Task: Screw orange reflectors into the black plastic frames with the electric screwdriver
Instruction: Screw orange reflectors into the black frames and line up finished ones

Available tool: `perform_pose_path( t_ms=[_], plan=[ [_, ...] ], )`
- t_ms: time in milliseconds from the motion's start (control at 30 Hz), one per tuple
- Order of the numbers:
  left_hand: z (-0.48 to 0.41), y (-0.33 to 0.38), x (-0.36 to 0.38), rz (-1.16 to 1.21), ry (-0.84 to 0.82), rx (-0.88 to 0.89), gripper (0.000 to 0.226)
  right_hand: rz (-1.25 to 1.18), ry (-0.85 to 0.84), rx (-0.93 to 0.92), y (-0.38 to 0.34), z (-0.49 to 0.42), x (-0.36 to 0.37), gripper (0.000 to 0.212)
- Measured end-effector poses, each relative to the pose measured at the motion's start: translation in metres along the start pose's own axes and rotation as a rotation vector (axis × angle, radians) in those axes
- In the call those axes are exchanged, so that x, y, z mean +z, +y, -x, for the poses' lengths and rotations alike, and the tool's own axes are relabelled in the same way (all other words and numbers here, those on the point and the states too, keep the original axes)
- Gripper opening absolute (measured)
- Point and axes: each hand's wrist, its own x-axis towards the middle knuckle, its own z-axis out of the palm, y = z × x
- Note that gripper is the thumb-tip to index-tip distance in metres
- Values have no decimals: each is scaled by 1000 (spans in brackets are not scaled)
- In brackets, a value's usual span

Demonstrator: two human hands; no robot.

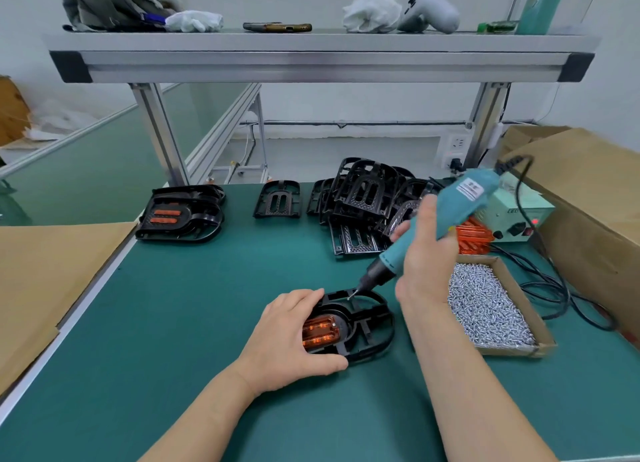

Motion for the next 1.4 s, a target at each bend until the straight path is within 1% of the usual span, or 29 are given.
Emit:
perform_pose_path(
  t_ms=[133, 300, 433, 533, 633, 833, 900, 933, 967, 1000, 1067, 1100, 1133, 1167, 1267, 1333, 1400],
  plan=[
    [0, -1, 0, 6, -2, -4, 115, -100, 184, 177, 2, -24, -27, 34],
    [1, -2, 0, 3, -8, -5, 115, -113, 321, 191, -1, -41, -52, 28],
    [0, -2, 1, 3, -7, -8, 114, -12, 387, 263, 1, -48, -68, 21],
    [1, -2, 1, 12, -11, -15, 114, 76, 410, 333, 3, -51, -74, 26],
    [1, -3, 1, 15, -9, -22, 114, 112, 423, 372, 3, -52, -75, 23],
    [1, -2, 1, 23, -12, -23, 114, 20, 317, 440, -9, -41, -80, 22],
    [0, -2, 1, 16, -12, -19, 115, -5, 273, 446, -13, -33, -85, 12],
    [1, -2, 1, 16, -12, -19, 115, 25, 246, 451, -13, -27, -88, 8],
    [0, -2, 1, 16, -11, -19, 115, 61, 219, 456, -13, -21, -91, 7],
    [1, -2, 1, 16, -10, -18, 115, 95, 202, 450, -12, -14, -94, 14],
    [1, -3, 2, 17, -11, -19, 116, 175, 161, 433, -12, -1, -97, 46],
    [1, -4, 2, 16, -12, -21, 116, 258, 129, 419, -11, 5, -99, 56],
    [1, -5, 2, 12, -12, -21, 117, 372, 94, 408, -10, 9, -99, 62],
    [0, -6, 3, 9, -13, -21, 117, 494, 52, 397, -9, 11, -100, 62],
    [0, -7, 3, 9, -20, -16, 119, 856, -122, 326, -8, 9, -102, 53],
    [0, -7, 4, 8, -24, -15, 118, 1170, -265, 166, -7, 8, -103, 41],
    [0, -6, 4, 10, -15, -15, 115, 1393, -335, -17, -5, 10, -104, 32]
  ],
)
